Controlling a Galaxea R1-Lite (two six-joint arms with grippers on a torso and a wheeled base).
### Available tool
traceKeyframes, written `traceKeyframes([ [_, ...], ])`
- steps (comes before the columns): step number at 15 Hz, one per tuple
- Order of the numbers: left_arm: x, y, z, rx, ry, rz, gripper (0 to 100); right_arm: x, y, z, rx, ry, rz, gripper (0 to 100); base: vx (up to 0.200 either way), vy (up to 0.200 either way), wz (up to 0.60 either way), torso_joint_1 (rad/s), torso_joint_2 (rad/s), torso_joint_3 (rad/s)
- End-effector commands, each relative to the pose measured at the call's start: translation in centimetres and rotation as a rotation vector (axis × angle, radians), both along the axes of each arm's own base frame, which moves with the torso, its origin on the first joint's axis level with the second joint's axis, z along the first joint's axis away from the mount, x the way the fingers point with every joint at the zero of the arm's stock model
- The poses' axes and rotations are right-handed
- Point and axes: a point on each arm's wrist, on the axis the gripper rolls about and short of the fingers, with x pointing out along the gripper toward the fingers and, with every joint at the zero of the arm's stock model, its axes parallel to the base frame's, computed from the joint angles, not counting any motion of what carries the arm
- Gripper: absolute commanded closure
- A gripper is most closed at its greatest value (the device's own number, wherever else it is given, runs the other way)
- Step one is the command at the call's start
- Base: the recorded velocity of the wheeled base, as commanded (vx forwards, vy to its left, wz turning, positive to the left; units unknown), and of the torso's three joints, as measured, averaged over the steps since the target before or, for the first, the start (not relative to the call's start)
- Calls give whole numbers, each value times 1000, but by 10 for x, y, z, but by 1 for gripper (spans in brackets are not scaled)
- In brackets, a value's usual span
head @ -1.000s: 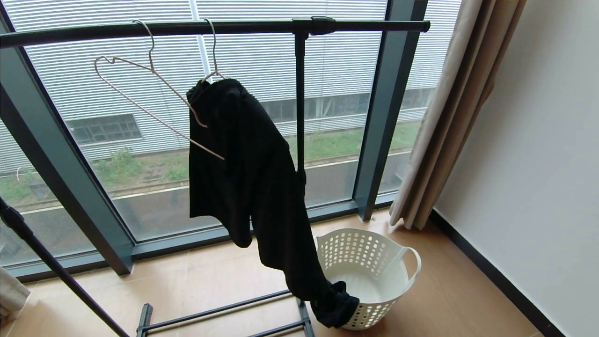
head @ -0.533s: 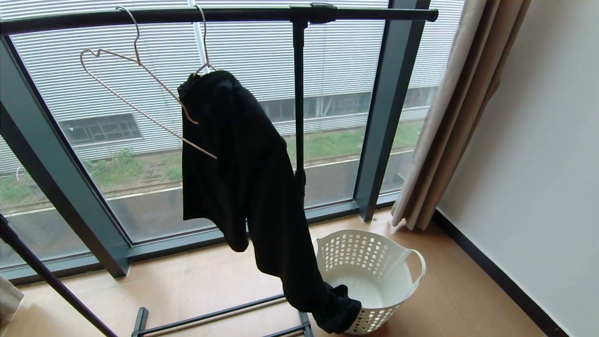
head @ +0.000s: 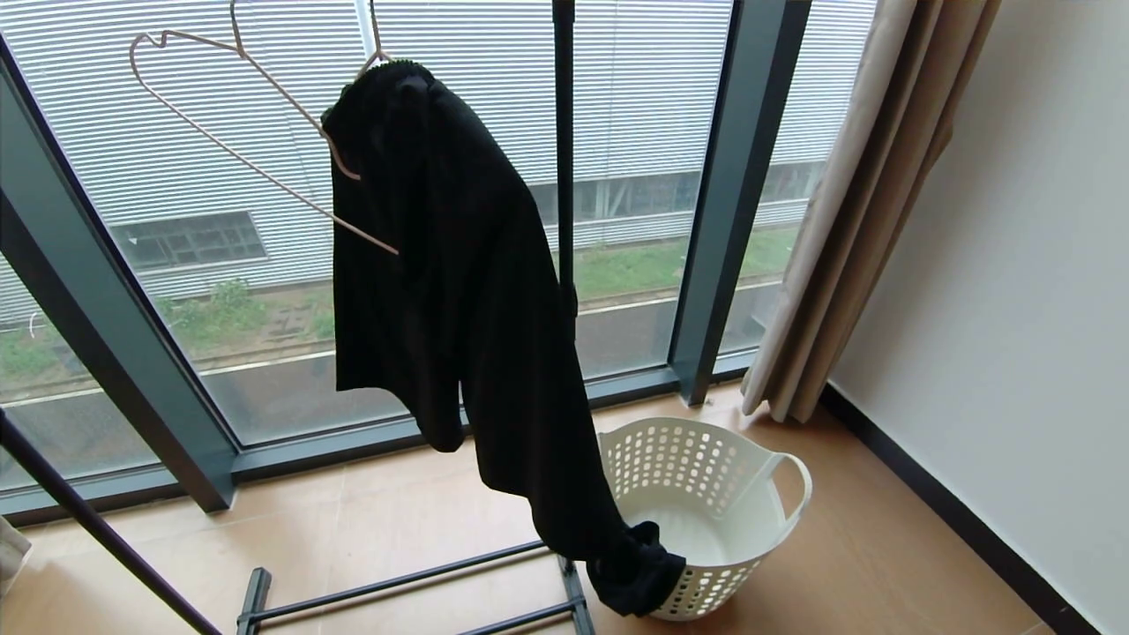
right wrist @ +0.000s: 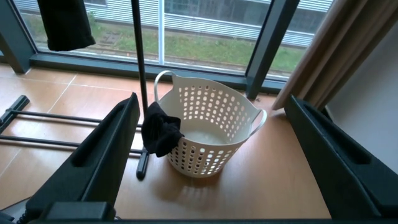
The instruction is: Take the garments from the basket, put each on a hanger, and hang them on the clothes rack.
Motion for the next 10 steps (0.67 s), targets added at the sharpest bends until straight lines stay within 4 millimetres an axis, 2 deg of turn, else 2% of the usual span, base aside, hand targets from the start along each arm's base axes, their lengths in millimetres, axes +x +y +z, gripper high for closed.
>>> traceKeyframes([
  [1,0,0,0,0,2,-1,0,0,0,0,-1,1,1,0,0,0,0,0,0,0],
  [3,0,0,0,0,2,-3,0,0,0,0,-1,1,1,0,0,0,0,-1,4,-50],
  [10,0,0,0,-1,1,-3,0,0,0,0,1,1,1,0,0,0,0,-2,19,-175],
])
